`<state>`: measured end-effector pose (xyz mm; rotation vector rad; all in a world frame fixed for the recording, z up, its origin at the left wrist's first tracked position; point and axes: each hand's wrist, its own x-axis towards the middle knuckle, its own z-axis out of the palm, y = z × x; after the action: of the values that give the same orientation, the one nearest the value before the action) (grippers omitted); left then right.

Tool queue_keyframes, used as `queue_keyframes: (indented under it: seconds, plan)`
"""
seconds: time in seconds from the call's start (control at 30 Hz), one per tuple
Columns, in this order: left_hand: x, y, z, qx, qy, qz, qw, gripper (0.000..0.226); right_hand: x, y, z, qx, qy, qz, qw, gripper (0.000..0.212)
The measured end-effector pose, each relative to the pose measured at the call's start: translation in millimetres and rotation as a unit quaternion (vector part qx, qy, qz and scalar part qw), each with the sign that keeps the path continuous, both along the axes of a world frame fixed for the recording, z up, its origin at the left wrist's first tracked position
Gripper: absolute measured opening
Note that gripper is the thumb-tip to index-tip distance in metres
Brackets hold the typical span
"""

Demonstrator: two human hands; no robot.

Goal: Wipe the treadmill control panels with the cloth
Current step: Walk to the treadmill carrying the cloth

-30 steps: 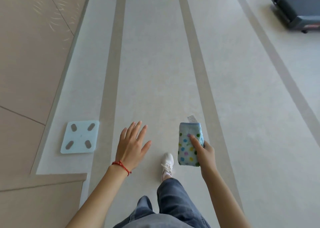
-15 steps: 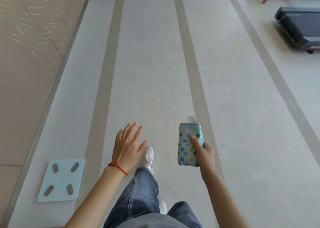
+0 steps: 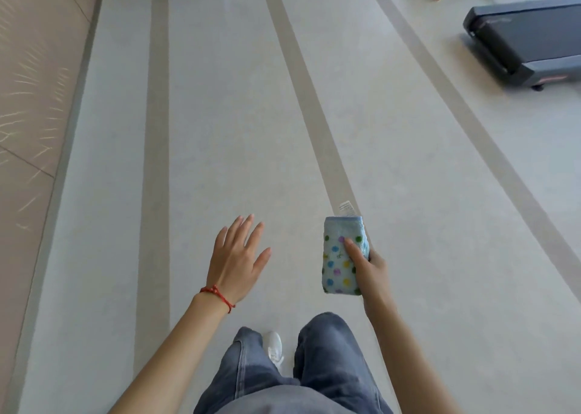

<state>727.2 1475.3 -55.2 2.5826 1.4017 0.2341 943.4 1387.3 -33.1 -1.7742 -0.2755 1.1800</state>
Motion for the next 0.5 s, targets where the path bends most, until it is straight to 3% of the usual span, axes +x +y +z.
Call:
queue_keyframes:
  seconds: [0.23,0.5]
  plan:
    - [93,141,-21,-0.008,-0.007,-0.01,1.0,0.068,90,135,-13,-0.001,-0.013,-0.013,1.0,0.018]
    - [205,288,-7,-0.009,-0.01,-0.007,1.0,0.069,207,292,0,-0.011,-0.031,0.008,0.999,0.028]
